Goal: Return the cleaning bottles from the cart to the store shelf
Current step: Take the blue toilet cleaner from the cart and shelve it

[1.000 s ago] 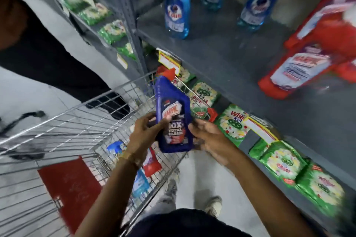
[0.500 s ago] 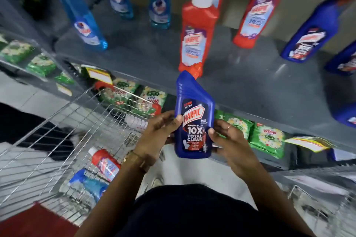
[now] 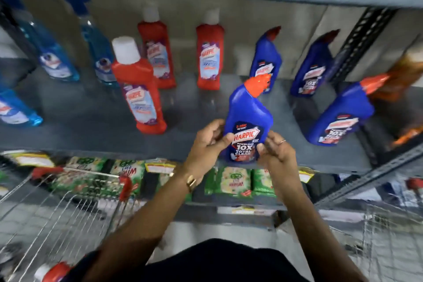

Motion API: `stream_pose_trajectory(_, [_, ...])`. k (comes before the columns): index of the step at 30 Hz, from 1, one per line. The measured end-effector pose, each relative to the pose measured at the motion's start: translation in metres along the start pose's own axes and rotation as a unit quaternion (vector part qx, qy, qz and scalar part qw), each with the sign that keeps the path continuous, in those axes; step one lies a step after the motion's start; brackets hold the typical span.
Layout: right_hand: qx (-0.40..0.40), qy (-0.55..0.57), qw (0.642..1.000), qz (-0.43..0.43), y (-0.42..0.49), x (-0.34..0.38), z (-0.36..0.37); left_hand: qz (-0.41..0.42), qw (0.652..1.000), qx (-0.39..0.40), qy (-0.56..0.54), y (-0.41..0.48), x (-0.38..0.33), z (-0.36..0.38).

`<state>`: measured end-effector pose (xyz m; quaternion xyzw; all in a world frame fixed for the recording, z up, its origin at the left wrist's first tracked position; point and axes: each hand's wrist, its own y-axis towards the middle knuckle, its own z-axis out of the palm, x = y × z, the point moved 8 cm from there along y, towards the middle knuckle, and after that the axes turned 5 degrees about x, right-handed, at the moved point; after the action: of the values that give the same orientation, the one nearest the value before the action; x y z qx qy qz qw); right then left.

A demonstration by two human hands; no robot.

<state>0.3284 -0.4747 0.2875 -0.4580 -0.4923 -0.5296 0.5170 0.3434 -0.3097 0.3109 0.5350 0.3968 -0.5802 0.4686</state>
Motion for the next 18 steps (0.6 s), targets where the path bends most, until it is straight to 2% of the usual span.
stream_pose_trajectory(3, [-0.039, -0.023, 0.999, -0.022, 0.027, 0.001, -0.035, 0.010, 0.999, 0.020, 0.023, 0.040, 0.011, 0.024])
stream_pose_trajectory(10, [-0.070, -0.082, 0.993, -0.055, 0.059, -0.005, -0.080, 0.006, 0.999, 0.021, 0.033, 0.083, 0.028, 0.058])
stream_pose_trajectory(18, [-0.106, -0.116, 0.987, -0.037, 0.068, -0.018, -0.095, 0.008, 0.998, 0.000, 0.061, 0.100, 0.032, 0.065])
